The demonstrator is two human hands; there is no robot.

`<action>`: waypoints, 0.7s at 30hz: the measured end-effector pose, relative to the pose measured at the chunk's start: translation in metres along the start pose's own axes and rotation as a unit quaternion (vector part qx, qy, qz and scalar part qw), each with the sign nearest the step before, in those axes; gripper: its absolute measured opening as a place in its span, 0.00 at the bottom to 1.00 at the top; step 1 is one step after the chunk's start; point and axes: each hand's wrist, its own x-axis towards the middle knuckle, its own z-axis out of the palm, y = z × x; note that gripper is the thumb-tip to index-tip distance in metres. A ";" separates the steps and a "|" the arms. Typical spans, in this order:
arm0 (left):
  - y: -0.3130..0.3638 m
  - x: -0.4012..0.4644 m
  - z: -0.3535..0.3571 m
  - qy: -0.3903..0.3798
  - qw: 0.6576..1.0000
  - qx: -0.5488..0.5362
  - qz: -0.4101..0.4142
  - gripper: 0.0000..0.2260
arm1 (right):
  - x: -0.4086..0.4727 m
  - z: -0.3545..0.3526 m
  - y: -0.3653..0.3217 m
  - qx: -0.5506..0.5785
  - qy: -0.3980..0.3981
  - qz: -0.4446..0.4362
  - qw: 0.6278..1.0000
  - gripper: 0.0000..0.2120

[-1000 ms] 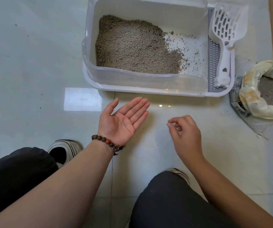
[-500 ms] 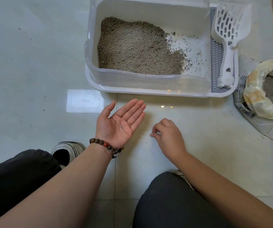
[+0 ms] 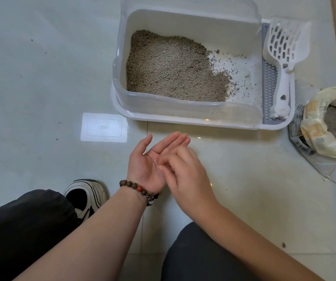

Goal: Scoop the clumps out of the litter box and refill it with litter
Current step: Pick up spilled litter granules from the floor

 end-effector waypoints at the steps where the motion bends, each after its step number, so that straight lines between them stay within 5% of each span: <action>1: 0.001 0.001 0.000 0.000 1.000 -0.003 0.003 0.24 | -0.001 -0.004 0.004 0.012 0.011 0.005 1.000 0.12; 5: 0.010 0.004 0.000 0.006 1.000 -0.005 0.020 0.23 | -0.010 -0.023 0.045 0.022 0.067 0.102 0.992 0.07; 9: 0.019 0.003 -0.001 0.006 0.999 -0.007 0.032 0.22 | -0.020 -0.020 0.090 -0.036 -0.008 0.214 0.976 0.02; 14: 0.026 0.000 -0.006 0.005 0.999 -0.015 0.042 0.23 | -0.019 -0.003 0.094 -0.070 -0.085 0.171 0.979 0.06; 21: 0.028 -0.002 -0.011 0.013 0.999 -0.020 0.040 0.23 | -0.002 0.017 0.085 -0.095 -0.088 0.149 0.980 0.06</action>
